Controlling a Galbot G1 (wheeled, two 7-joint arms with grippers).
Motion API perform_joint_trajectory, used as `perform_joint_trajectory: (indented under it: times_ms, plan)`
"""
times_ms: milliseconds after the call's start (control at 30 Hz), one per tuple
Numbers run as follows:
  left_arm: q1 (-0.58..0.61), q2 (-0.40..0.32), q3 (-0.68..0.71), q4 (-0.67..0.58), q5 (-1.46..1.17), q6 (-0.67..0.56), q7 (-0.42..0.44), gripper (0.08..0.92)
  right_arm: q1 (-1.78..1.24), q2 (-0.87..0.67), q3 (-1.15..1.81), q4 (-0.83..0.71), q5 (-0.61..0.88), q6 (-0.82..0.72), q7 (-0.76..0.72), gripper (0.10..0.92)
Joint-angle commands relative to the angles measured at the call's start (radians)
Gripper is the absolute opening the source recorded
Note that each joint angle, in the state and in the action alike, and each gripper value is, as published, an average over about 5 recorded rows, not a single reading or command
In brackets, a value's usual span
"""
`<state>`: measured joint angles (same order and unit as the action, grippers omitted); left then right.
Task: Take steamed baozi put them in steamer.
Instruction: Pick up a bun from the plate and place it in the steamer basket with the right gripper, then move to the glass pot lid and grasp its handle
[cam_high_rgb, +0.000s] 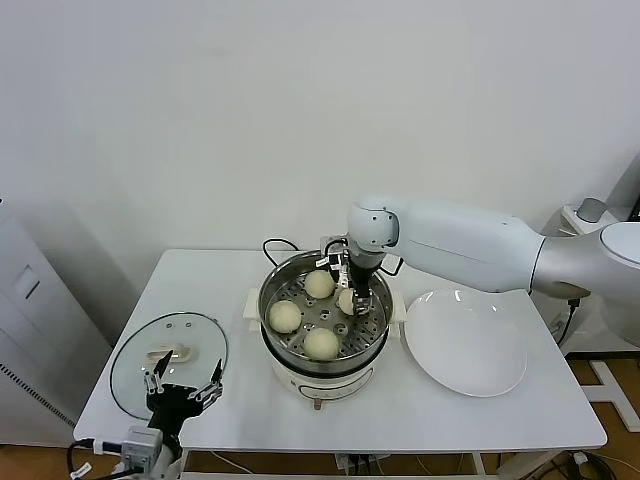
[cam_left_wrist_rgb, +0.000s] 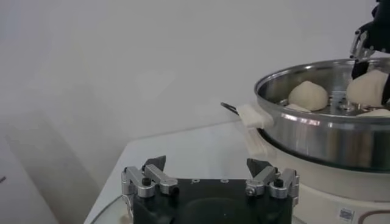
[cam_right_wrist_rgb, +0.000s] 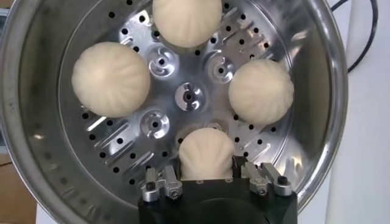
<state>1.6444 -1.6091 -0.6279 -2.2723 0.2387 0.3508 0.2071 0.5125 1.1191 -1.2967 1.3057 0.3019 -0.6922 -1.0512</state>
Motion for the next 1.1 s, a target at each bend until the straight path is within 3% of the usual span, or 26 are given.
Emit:
perform_joint_trajectory:
  times_ms: [33,233,367,633,833,1100]
  plan:
    - [0.003,-0.021,-0.002,-0.002,0.001,-0.001,0.000,0.823,-0.003,-0.015,0.005,0.024,-0.018,-0.007,-0.003,0.577]
    - [0.008,-0.031,-0.009,-0.010,0.003,-0.004,0.005,0.823,0.000,-0.059,0.050,0.039,-0.024,-0.003,-0.002,0.747]
    - [0.018,-0.037,-0.011,-0.025,-0.014,-0.011,0.005,0.823,-0.016,-0.118,0.159,0.063,-0.028,0.006,-0.002,0.814]
    - [0.040,-0.032,-0.029,-0.031,-0.072,-0.020,-0.045,0.823,-0.093,-0.284,0.485,0.132,0.001,0.085,-0.009,0.823]
    - [0.032,-0.036,-0.038,-0.028,-0.150,-0.040,-0.043,0.823,-0.309,-0.398,0.795,0.153,0.077,0.217,0.180,0.823]
    - [-0.005,-0.044,-0.041,0.028,-0.174,-0.115,-0.031,0.823,-0.946,-0.262,1.590,0.235,0.048,0.362,0.427,0.823]
